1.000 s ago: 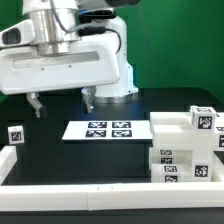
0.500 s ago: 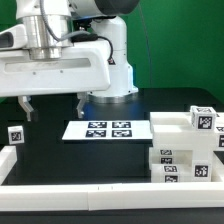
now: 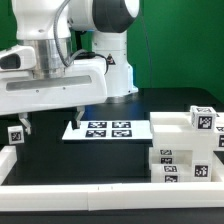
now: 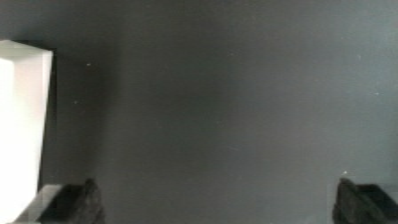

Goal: Assemble chair

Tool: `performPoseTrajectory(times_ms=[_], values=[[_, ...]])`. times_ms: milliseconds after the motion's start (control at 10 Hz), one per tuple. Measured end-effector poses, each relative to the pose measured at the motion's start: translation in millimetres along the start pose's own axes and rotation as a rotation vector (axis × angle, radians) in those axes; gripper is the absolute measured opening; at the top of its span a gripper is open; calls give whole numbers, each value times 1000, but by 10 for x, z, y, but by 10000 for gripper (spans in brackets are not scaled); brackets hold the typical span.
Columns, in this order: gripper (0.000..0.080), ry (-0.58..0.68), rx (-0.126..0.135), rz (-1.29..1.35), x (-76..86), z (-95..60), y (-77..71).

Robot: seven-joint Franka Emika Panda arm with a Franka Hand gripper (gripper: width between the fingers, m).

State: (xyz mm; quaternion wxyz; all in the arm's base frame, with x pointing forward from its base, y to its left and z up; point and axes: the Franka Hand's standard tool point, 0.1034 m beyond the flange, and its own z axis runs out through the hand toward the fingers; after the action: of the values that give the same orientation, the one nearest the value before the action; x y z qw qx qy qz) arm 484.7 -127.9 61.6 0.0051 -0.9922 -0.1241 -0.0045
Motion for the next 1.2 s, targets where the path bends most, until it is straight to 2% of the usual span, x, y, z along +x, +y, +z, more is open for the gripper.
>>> performPoseTrajectory(times_ms=[300,500,600,700,1000,1100,1200], values=[[649,-2,0,2,-12,6,13],[649,-71,1,-21,-211,39,229],[649,-91,-13,-2,-239,65,318],[649,-100,-10,47,-212,71,250],[649,-125,5,35,-230,91,245],[649,-165,5,28,-259,97,287],[649,-214,-9,13,-285,90,322]])
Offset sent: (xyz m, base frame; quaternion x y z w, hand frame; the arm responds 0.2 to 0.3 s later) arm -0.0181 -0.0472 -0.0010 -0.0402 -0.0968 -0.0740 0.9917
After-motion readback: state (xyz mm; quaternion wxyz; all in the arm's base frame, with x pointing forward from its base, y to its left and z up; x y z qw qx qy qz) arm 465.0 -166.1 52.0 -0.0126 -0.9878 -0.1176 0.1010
